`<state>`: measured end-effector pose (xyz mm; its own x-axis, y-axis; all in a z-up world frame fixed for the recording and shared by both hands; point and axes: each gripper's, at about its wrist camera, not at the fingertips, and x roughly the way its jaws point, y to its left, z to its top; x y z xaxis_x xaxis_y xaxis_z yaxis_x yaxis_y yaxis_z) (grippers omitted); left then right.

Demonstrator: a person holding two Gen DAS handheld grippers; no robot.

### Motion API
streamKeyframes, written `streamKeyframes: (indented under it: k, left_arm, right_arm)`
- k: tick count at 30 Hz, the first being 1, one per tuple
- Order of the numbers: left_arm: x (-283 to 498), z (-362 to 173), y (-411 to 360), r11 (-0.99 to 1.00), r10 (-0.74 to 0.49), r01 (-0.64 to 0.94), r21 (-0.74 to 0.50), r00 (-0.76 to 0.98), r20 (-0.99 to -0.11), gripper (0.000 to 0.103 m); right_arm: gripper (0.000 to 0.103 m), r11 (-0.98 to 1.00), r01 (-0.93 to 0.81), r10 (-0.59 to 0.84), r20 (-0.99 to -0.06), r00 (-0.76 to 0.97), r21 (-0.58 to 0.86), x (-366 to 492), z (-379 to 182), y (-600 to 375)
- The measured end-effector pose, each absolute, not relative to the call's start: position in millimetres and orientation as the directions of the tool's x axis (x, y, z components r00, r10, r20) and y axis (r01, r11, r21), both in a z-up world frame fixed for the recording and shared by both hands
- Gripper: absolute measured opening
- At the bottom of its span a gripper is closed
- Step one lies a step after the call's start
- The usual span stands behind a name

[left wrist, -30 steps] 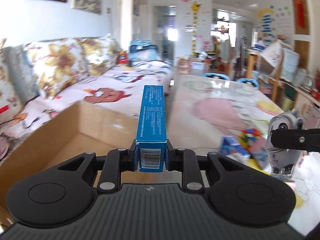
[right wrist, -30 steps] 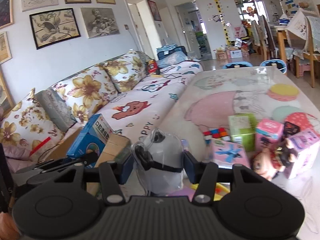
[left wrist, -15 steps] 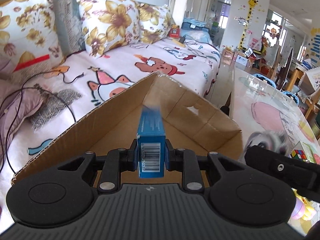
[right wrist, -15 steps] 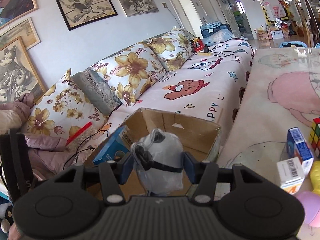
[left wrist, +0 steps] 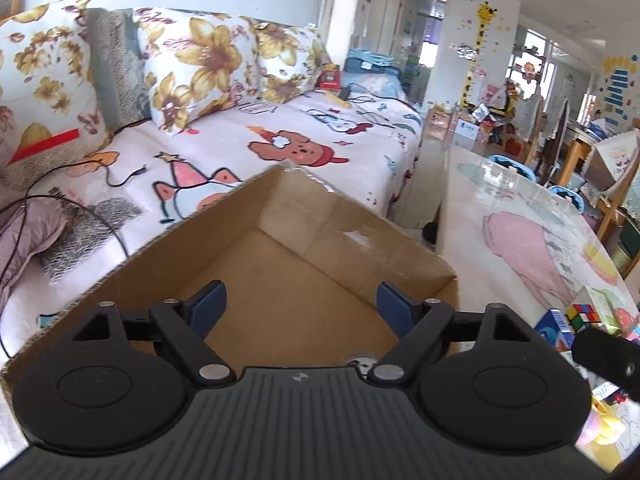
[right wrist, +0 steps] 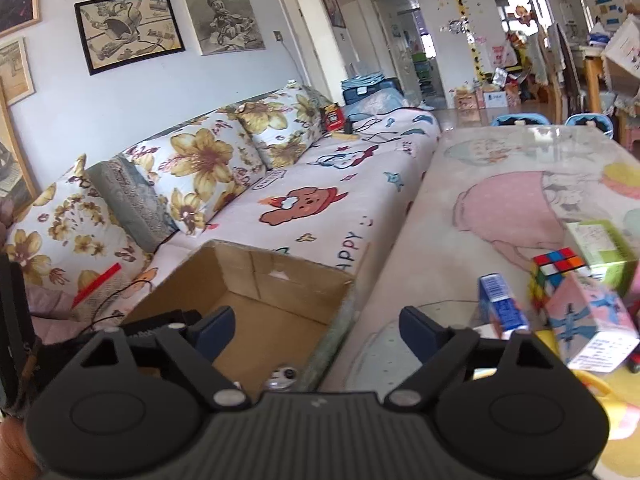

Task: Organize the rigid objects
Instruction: 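Move both empty grippers back over the toys on the table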

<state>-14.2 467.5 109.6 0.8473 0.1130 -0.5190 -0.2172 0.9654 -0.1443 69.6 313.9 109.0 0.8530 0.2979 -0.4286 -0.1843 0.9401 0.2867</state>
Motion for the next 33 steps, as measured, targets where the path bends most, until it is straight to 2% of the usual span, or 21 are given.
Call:
streamKeyframes:
  k: [5, 11, 15, 23, 27, 33]
  left_arm:
    - [3, 107, 447, 0.972, 0.112, -0.188, -0.138, 0.895, -0.433, 0.103]
    - [5, 103, 440, 0.957, 0.075, -0.168, -0.235, 0.930, -0.360, 0.103]
    - [9, 104, 431, 0.966, 0.026, -0.114, -0.233, 0.936, -0.350, 0.103]
    - [38, 107, 405, 0.993, -0.035, -0.010, -0.115, 0.925, -0.378, 0.103]
    - [42, 102, 401, 0.996, -0.088, 0.070, -0.059, 0.911, -0.403, 0.103]
    - [49, 101, 407, 0.994, -0.100, 0.108, -0.001, 0.914, -0.394, 0.103]
  right_arm:
    - [0.097, 0.969, -0.143, 0.211, -0.384, 0.899, 0.199, 43, 100, 296]
    - [0.102, 0.979, -0.053, 0.117, -0.334, 0.935, 0.195, 17, 86, 270]
    - [0.102, 0.981, 0.007, 0.066, -0.370, 0.927, 0.193, 13, 78, 258]
    - [0.102, 0.994, 0.081, -0.043, -0.443, 0.896, 0.067, 14, 66, 237]
    - [0.102, 0.994, 0.067, -0.018, -0.454, 0.891, 0.092, 12, 65, 224]
    - [0.102, 0.991, 0.097, -0.039, -0.484, 0.874, 0.095, 9, 63, 204]
